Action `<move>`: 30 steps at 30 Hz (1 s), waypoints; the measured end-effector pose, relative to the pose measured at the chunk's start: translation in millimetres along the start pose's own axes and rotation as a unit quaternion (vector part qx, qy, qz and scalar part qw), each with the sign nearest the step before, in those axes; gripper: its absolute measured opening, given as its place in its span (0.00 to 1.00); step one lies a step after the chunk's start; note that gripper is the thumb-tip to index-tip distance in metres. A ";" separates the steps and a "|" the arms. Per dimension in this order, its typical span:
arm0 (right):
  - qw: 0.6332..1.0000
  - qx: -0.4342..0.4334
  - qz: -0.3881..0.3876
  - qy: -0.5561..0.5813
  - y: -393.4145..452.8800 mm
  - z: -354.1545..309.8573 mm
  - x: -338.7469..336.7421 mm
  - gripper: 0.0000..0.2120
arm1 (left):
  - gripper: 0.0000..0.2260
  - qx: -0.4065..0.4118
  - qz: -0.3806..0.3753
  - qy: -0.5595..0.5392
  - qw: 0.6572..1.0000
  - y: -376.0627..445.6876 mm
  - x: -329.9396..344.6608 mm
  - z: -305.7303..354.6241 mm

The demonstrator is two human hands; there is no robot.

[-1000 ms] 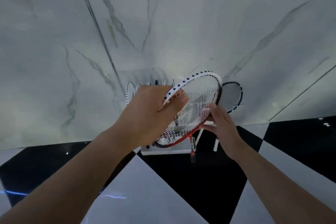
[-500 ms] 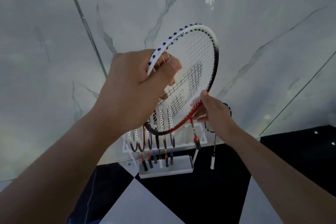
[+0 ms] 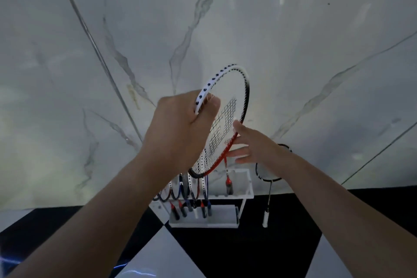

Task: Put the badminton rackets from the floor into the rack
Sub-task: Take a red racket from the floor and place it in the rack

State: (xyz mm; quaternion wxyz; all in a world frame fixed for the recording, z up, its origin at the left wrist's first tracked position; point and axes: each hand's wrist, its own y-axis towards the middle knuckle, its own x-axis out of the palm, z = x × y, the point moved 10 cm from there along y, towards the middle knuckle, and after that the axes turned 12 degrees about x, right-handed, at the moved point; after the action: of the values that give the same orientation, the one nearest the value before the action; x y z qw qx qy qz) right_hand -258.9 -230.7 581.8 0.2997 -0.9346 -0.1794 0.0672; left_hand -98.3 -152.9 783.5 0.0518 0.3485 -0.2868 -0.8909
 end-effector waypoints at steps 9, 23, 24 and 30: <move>0.993 0.083 -0.068 0.039 41.9 40.5 7.2 0.38 | 0.19 -0.057 -0.088 0.005 0.994 -19.3 108.0 -75.7; 0.981 0.147 -0.028 0.123 109.0 71.9 8.3 0.25 | 0.11 -0.170 -0.386 -0.059 0.905 -51.5 226.3 -200.8; 0.980 0.150 -0.032 0.125 113.6 74.1 8.7 0.26 | 0.11 -0.182 -0.392 -0.059 0.900 -53.2 229.6 -206.9; 0.979 0.166 -0.050 0.111 135.7 86.3 15.3 0.24 | 0.07 -0.331 -0.344 -0.153 0.865 -71.6 252.2 -237.0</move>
State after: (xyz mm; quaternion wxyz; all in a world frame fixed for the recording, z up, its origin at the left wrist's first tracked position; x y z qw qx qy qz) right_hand -224.8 -281.3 432.2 0.4715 -0.8634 -0.1781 -0.0229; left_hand -126.0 -279.8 454.8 -0.1906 0.2468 0.1585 -0.9368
